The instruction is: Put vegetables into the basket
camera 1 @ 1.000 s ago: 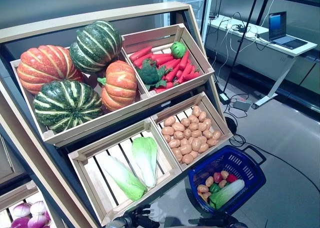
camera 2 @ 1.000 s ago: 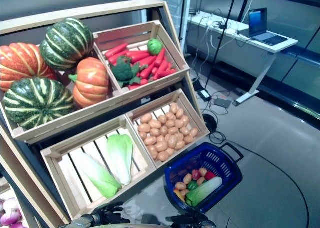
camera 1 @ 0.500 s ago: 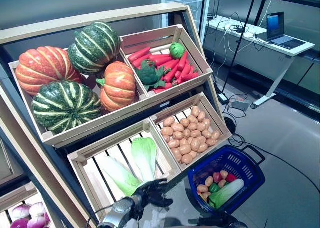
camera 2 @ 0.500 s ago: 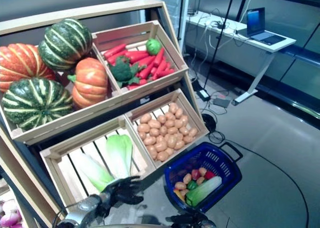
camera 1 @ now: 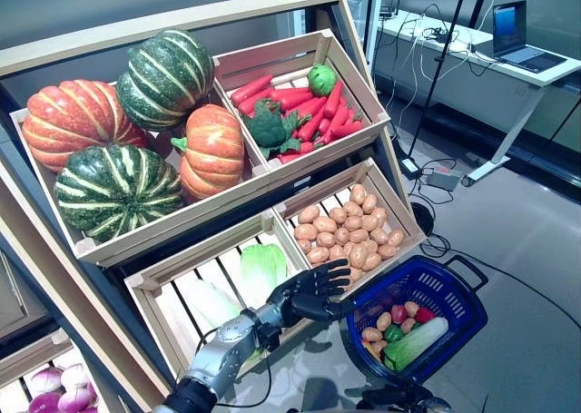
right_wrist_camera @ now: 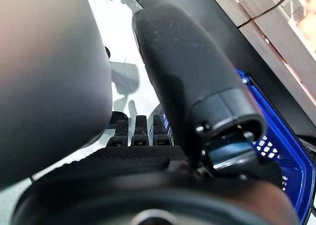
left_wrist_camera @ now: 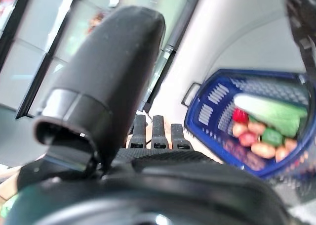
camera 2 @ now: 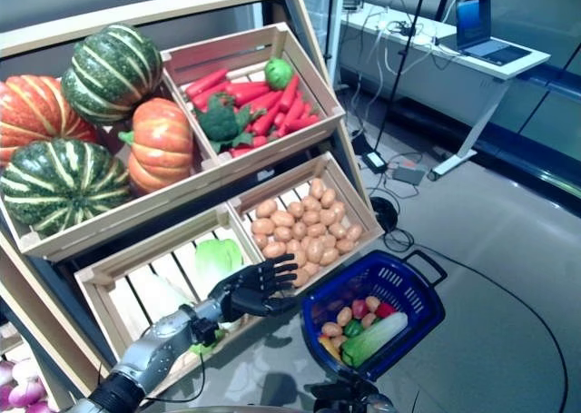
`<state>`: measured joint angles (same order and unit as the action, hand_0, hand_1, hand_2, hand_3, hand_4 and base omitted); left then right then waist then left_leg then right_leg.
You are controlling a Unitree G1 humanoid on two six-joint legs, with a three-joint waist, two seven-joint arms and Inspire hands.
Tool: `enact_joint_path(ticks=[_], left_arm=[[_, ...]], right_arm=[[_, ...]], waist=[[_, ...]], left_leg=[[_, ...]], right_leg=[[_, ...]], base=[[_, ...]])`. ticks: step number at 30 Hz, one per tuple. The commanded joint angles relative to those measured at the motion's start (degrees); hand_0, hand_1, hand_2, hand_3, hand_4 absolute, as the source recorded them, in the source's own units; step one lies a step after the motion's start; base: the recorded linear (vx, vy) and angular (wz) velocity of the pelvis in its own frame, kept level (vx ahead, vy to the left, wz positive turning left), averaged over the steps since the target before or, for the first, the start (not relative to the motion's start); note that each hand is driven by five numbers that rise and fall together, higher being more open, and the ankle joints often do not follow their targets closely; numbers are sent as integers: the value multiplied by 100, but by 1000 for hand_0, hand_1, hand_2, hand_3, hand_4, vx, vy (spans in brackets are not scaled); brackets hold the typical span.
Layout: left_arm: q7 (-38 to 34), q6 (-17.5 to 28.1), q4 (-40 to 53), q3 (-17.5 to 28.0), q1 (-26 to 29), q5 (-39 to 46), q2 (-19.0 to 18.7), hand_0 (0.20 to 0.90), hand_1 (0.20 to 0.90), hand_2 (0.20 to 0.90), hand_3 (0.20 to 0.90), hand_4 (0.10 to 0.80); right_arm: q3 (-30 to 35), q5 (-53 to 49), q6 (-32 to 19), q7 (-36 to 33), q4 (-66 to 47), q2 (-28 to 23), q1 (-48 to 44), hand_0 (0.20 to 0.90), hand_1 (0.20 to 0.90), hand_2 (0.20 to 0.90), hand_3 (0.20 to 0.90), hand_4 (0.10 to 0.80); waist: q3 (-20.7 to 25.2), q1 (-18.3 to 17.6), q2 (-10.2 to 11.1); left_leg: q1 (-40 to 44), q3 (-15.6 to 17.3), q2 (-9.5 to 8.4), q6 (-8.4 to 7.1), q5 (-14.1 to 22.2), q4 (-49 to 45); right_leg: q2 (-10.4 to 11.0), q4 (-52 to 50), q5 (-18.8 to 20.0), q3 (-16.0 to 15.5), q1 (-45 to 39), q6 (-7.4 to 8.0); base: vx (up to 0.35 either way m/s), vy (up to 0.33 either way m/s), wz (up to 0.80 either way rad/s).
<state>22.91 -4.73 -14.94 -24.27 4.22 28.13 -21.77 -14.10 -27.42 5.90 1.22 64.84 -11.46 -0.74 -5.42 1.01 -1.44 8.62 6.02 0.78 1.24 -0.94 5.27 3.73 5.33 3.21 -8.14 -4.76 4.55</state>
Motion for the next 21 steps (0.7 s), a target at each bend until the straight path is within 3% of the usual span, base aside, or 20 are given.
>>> enact_joint_path(ticks=[1, 9, 17, 21], left_arm=[[-110, 691, 610, 364, 821, -1082, -698, 900, 900, 900, 900, 800], [-819, 605, 583, 1094, 703, -2668, -1863, 900, 900, 900, 900, 800], [-1274, 709, 609, 1405, 469, -4290, -2509, 900, 900, 900, 900, 800], [-1745, 916, 634, 1327, 423, -4976, -2735, 900, 900, 900, 900, 800]], right_arm=[[-66, -67, -260, 124, 56, -73, -86, 900, 900, 900, 900, 800], [138, -75, -484, 262, 157, -256, 237, 900, 900, 900, 900, 800], [227, -160, -619, 285, 134, -409, 347, 900, 900, 900, 900, 800], [228, -205, -670, 290, 85, -498, 339, 900, 900, 900, 900, 800]], waist=[[74, 41, 159], [76, 54, 90], [-146, 83, -10], [-260, 103, -98]], left_leg=[[-62, -379, 126, -248, 300, -27], [-221, -400, 124, -274, 210, -27], [-405, -411, 44, -282, 167, -44], [-514, -438, 5, -287, 136, -42]], right_leg=[[366, -33, -115, -22, -263, 335], [361, -33, -80, -47, -128, 345], [390, -33, -45, -92, 51, 305], [420, -33, -38, -135, 139, 291]], base=[[0, 0, 0], [-8, 7, 5], [-40, 20, 8], [-62, 30, 5]])
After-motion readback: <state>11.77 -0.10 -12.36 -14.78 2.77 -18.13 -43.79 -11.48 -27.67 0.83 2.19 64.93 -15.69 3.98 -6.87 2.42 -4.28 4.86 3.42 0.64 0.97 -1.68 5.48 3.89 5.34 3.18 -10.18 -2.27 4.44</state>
